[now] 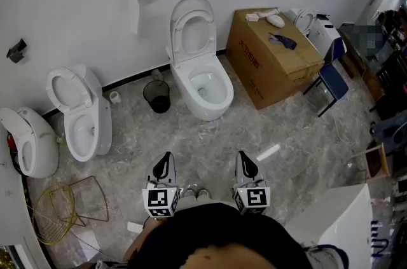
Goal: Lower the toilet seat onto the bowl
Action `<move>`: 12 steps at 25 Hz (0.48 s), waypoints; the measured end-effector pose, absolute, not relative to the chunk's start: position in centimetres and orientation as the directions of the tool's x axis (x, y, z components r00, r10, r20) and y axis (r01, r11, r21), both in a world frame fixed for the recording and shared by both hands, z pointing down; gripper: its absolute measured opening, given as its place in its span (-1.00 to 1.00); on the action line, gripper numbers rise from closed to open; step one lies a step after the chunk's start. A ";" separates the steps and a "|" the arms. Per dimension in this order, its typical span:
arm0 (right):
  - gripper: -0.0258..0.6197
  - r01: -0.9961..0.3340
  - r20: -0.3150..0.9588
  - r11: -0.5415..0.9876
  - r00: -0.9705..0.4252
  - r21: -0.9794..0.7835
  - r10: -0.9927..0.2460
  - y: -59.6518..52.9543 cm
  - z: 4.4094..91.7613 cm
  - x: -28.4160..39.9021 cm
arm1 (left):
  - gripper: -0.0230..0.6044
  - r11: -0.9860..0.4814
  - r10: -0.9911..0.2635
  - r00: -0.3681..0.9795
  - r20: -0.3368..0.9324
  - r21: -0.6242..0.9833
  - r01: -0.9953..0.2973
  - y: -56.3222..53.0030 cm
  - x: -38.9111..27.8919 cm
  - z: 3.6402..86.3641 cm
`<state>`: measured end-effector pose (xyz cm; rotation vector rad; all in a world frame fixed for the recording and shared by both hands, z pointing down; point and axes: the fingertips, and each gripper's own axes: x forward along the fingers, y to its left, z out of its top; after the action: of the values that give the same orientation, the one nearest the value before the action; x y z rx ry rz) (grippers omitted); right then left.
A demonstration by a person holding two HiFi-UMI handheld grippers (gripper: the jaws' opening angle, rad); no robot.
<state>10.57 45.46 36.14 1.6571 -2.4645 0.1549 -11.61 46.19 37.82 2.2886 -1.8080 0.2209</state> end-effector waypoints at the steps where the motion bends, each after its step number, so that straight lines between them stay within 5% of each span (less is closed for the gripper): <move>1: -0.90 -0.926 0.203 0.377 -0.369 0.001 -0.907 45.5 36.3 10.6 | -0.92 -0.222 -0.939 0.234 0.251 0.075 -0.972 46.1 -11.6 37.9; 12: -0.90 -0.924 0.210 0.383 -0.373 0.007 -0.904 45.1 36.7 10.5 | -0.92 -0.236 -0.936 0.245 0.253 0.066 -0.970 45.7 -11.2 38.0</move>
<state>10.46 45.06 36.72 1.6433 -2.4586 0.1654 -11.22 45.66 37.96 2.3054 -1.7964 0.2362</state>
